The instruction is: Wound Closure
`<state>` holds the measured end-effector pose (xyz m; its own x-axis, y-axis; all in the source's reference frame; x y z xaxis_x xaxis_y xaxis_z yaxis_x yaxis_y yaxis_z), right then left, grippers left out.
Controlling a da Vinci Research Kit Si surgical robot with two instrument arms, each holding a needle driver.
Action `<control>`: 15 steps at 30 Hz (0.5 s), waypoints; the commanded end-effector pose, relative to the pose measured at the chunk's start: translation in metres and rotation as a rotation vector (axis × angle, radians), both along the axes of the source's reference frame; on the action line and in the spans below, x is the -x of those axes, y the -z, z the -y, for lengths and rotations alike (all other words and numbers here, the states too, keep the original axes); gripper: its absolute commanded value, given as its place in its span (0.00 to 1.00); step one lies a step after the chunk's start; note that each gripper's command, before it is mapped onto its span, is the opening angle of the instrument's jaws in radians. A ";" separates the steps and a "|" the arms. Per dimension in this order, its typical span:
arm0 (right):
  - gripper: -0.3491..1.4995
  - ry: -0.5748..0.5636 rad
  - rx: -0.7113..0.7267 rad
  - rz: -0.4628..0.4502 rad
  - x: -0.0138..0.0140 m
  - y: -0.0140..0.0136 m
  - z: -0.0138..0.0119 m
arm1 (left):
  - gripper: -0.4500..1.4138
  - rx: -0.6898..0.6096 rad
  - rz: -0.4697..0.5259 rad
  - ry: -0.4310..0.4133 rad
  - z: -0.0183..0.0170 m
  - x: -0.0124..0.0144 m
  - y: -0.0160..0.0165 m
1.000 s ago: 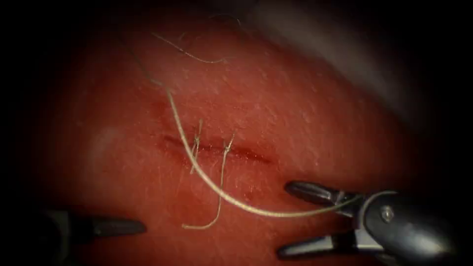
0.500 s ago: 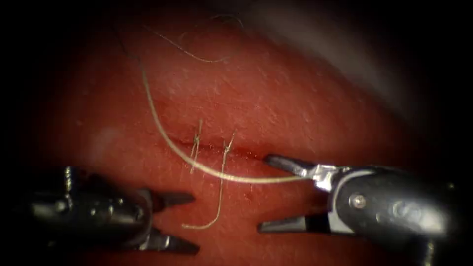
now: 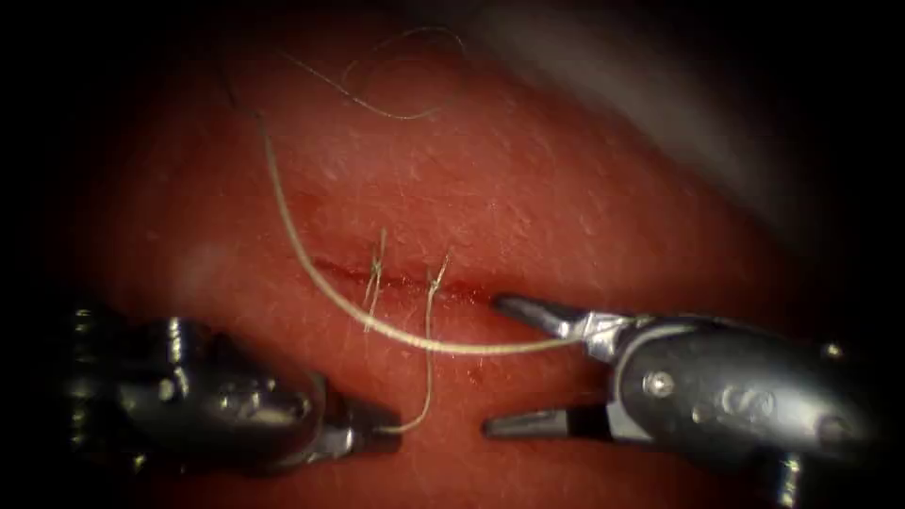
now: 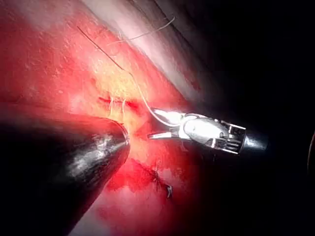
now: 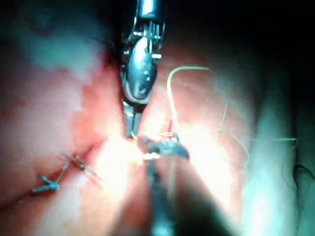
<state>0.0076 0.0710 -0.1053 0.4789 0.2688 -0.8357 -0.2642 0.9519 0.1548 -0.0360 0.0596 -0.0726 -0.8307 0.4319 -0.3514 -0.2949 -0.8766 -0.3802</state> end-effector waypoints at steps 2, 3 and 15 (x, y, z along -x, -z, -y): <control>0.88 0.004 0.020 0.005 -0.0011 -0.0010 -0.0003 | 0.05 -0.012 0.008 -0.005 -0.0003 -0.0002 0.0004; 0.88 0.006 0.026 0.006 -0.0015 -0.0012 -0.0004 | 0.05 -0.019 0.011 -0.009 -0.0009 -0.0004 0.0009; 0.91 -0.015 0.138 -0.008 -0.0064 -0.0060 -0.0010 | 0.05 -0.028 0.015 -0.004 -0.0039 -0.0006 0.0026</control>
<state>0.0134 0.0718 -0.0996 0.4698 0.1592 -0.8683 -0.2812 0.9594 0.0237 -0.0350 0.0638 -0.0758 -0.8264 0.4393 -0.3521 -0.2861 -0.8663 -0.4094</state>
